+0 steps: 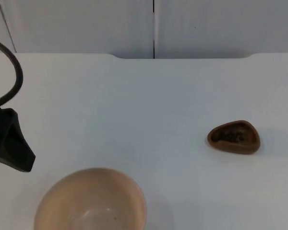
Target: Pick up the bowl with the left hand and pour the coffee beans from the cup into the bowl with the right hand.
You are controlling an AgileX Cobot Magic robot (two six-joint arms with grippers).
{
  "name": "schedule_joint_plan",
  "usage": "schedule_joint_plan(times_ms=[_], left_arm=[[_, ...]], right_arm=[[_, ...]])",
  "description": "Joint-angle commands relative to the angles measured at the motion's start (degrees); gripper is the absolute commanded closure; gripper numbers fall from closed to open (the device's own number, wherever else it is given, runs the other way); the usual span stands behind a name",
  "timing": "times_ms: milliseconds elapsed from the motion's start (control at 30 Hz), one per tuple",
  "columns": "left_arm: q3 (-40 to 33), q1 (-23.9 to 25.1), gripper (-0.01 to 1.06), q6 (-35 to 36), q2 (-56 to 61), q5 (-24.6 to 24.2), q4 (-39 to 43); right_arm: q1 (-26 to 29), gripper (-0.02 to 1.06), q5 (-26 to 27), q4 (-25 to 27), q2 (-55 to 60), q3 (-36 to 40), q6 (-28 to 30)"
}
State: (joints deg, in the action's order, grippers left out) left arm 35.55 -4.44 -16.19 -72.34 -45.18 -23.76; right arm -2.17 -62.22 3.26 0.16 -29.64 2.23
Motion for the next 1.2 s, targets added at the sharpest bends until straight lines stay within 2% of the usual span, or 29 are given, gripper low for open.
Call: schedule_joint_plan(times_ms=[0, 233, 600, 800, 900, 1167], left_arm=[[-1.3, -0.4, 0.04, 0.2, -0.4, 2.4, -0.6], [-4.5, -0.4, 0.04, 1.7, -0.6, 6.5, -0.7], [-4.6, -0.5, 0.04, 2.5, -3.0, 7.1, -0.1], [-4.6, -4.4, 0.04, 3.8, -7.6, 10.7, -0.1], [-4.6, -6.4, 0.04, 8.9, -10.8, 13.6, 3.6], [-4.6, -6.4, 0.04, 9.2, -14.7, 15.9, 4.8]], right_arm=[[0.3, -0.01, 0.5, -0.2, -0.2, 0.2, 0.3], [0.3, -0.01, 0.5, -0.2, -0.2, 0.2, 0.3], [0.3, -0.01, 0.5, -0.2, -0.2, 0.2, 0.4], [0.3, -0.01, 0.5, -0.2, -0.2, 0.2, 0.4], [0.3, -0.01, 0.5, -0.2, -0.2, 0.2, 0.4], [0.3, -0.01, 0.5, -0.2, -0.2, 0.2, 0.5]])
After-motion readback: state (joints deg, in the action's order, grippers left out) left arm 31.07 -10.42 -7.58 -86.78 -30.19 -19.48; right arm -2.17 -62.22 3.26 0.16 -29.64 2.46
